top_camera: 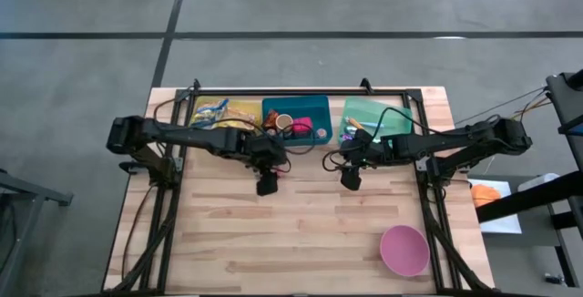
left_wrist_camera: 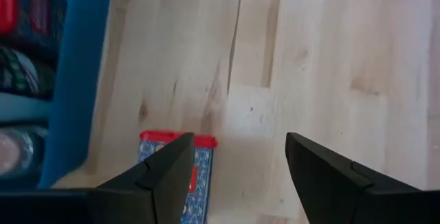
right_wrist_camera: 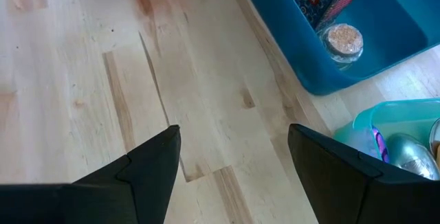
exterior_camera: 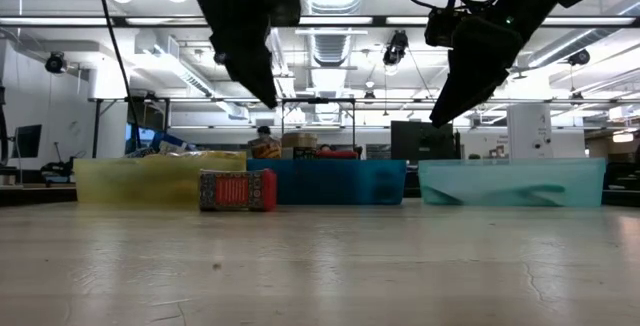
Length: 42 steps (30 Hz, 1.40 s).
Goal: Pick & Place Food Item
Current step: Put the red seasoning can into the blue bin
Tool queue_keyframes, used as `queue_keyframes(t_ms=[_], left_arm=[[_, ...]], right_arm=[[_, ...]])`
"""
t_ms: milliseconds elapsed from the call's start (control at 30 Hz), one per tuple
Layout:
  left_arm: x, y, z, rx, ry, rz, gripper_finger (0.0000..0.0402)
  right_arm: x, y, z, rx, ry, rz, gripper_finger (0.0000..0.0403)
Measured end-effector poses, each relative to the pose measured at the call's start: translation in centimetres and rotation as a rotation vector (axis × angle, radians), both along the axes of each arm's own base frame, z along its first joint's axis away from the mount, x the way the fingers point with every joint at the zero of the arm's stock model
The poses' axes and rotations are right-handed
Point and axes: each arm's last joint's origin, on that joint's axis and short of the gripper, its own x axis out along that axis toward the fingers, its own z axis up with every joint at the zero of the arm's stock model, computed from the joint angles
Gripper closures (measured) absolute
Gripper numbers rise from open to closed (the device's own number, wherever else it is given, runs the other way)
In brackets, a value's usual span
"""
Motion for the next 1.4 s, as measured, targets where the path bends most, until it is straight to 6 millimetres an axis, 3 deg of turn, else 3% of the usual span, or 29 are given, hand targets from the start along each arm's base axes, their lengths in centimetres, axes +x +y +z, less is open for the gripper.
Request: queue_keyframes(t_ms=[200, 400, 500, 733, 900, 1133, 1400], left_arm=[[-0.2, 0.0, 0.1, 0.007, 0.003, -0.005, 0.0166], [-0.3, 0.7, -0.1, 0.202, 0.039, 0.052, 0.0158], [-0.3, 0.8, -0.8, 0.23, 0.089, 0.005, 0.0127], [-1.0, 1.9, -2.3, 0.219, 0.15, 0.05, 0.001], [-0.9, 2.6, -3.1, 0.189, 0.154, 0.057, 0.0028], [-1.3, 2.6, -5.5, 0.171, 0.197, 0.05, 0.0008], [-1.6, 2.6, -6.0, 0.15, 0.209, 0.037, 0.0014]], right_arm=[[0.0, 0.0, 0.0, 0.0, -0.001, 0.0, 0.0135], [0.0, 0.0, 0.0, 0.0, -0.002, 0.0, 0.0135], [0.0, 0.0, 0.0, 0.0, -0.002, 0.0, 0.0135], [0.0, 0.0, 0.0, 0.0, -0.001, 0.001, 0.0135], [0.0, 0.0, 0.0, 0.001, -0.002, 0.001, 0.0135], [0.0, 0.0, 0.0, 0.001, -0.002, 0.001, 0.0135], [0.0, 0.0, 0.0, 0.0, -0.001, 0.001, 0.0135]])
